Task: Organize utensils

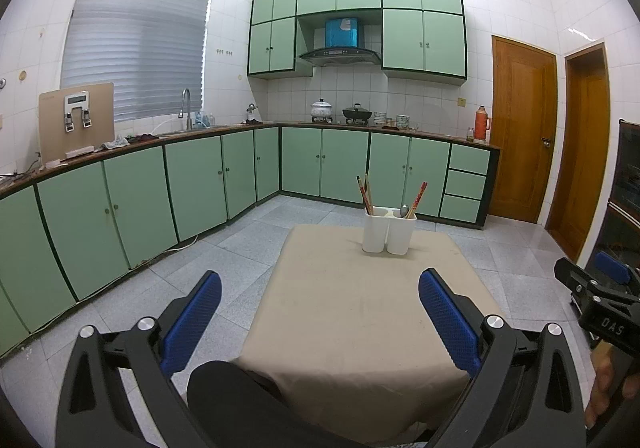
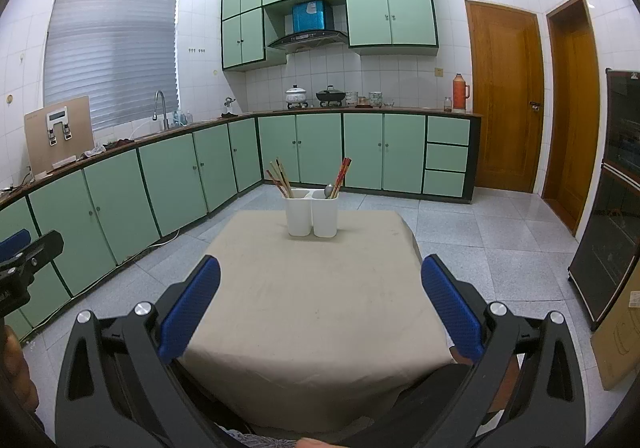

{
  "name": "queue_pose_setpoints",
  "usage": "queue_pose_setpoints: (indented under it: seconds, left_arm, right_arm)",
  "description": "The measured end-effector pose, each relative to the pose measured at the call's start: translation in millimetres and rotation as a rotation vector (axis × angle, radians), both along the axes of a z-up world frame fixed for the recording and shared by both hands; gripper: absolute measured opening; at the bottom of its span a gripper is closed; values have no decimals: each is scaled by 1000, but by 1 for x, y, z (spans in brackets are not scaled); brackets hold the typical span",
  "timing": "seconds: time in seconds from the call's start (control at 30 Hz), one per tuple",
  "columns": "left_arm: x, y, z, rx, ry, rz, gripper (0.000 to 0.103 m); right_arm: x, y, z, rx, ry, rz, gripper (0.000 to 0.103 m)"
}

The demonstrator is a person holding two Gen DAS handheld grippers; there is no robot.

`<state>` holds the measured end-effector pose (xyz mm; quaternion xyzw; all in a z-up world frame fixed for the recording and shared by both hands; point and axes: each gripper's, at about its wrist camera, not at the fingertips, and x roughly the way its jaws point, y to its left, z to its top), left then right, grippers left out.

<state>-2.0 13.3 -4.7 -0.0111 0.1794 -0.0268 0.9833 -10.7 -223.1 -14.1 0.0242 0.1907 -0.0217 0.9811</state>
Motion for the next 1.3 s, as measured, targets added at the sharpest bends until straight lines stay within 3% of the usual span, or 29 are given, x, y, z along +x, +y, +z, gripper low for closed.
queue_pose_setpoints:
  seconds: [1.3]
  left_arm:
    - [3,2,6,-3,-3,0,97]
  right_arm:
    - [0,0,2,0,-1,2,97]
